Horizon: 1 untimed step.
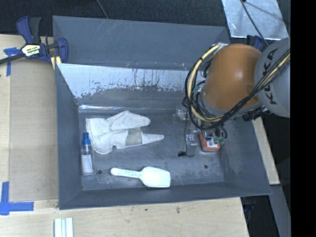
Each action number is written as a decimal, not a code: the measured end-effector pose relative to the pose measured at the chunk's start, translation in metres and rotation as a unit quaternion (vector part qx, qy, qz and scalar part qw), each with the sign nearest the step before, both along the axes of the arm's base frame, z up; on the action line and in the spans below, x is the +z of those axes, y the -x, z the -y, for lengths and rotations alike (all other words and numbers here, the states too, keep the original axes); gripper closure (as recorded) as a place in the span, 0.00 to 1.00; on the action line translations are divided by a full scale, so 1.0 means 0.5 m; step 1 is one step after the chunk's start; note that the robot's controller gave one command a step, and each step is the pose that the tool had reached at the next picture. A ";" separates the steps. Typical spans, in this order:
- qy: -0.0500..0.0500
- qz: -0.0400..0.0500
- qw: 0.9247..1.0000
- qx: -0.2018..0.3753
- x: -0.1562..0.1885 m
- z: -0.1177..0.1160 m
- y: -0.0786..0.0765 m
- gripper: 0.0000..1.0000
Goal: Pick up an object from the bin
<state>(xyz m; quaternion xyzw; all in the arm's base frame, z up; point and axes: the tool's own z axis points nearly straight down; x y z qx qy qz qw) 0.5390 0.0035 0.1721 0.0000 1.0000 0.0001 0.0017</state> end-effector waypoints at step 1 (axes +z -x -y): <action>0.000 0.000 1.000 0.000 0.000 0.000 0.000 0.00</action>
Offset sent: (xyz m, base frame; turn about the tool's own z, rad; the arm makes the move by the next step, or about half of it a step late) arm 0.0122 0.1016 -0.0710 0.0161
